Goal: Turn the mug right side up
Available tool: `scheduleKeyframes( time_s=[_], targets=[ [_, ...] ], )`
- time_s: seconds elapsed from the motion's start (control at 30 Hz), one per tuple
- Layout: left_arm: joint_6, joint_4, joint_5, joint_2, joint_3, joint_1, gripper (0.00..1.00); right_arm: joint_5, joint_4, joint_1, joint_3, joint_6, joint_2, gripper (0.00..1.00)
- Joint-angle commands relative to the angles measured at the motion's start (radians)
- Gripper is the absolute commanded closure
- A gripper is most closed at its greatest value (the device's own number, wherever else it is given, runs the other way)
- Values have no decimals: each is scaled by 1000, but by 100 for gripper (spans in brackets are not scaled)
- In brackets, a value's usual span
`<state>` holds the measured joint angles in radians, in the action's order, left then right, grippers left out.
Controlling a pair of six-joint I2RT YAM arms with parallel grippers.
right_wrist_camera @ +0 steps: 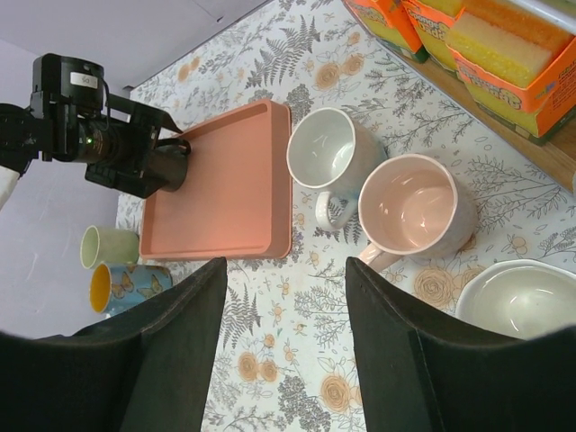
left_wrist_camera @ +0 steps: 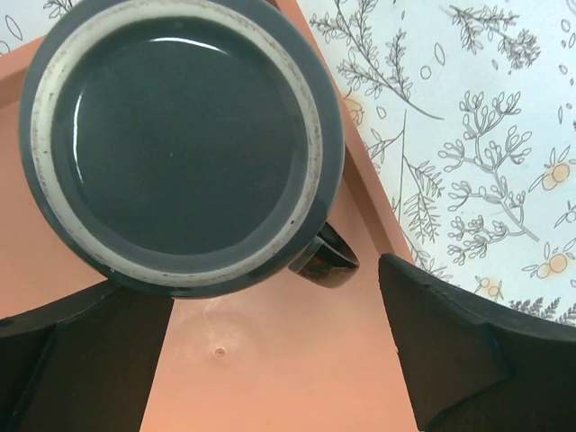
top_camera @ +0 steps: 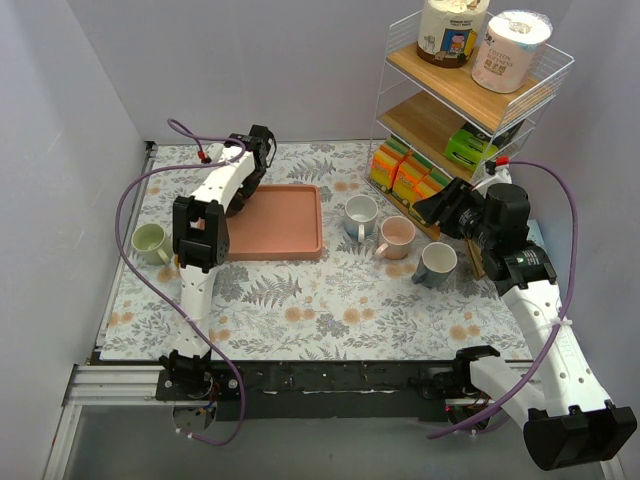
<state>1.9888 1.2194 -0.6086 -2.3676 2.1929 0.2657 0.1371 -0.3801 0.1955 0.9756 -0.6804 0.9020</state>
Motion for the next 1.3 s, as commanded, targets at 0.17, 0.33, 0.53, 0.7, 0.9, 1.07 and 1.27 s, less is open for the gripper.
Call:
scheduleKeyframes(
  time_s=[0.17, 0.33, 0.53, 0.7, 0.9, 1.07, 1.27],
  targets=[
    [650, -72, -79, 65, -16, -33, 11, -2, -2, -5, 44, 21, 0, 37],
    [703, -64, -68, 106, -74, -36, 16, -5, -2, -7, 40, 22, 2, 37],
    [729, -81, -40, 166, -180, -36, 34, -11, 0, -5, 41, 30, 5, 37],
    [729, -71, -34, 188, -191, -37, 46, -7, 9, -7, 37, 30, 5, 37],
    [729, -66, -45, 238, -231, -37, 50, -5, 15, -5, 26, 28, 3, 37],
    [708, -96, -48, 269, -269, -36, 58, -1, 17, -7, 17, 22, 0, 37],
    [685, -133, -11, 280, -309, -36, 71, -2, 20, -7, 15, 21, -5, 37]
  ],
)
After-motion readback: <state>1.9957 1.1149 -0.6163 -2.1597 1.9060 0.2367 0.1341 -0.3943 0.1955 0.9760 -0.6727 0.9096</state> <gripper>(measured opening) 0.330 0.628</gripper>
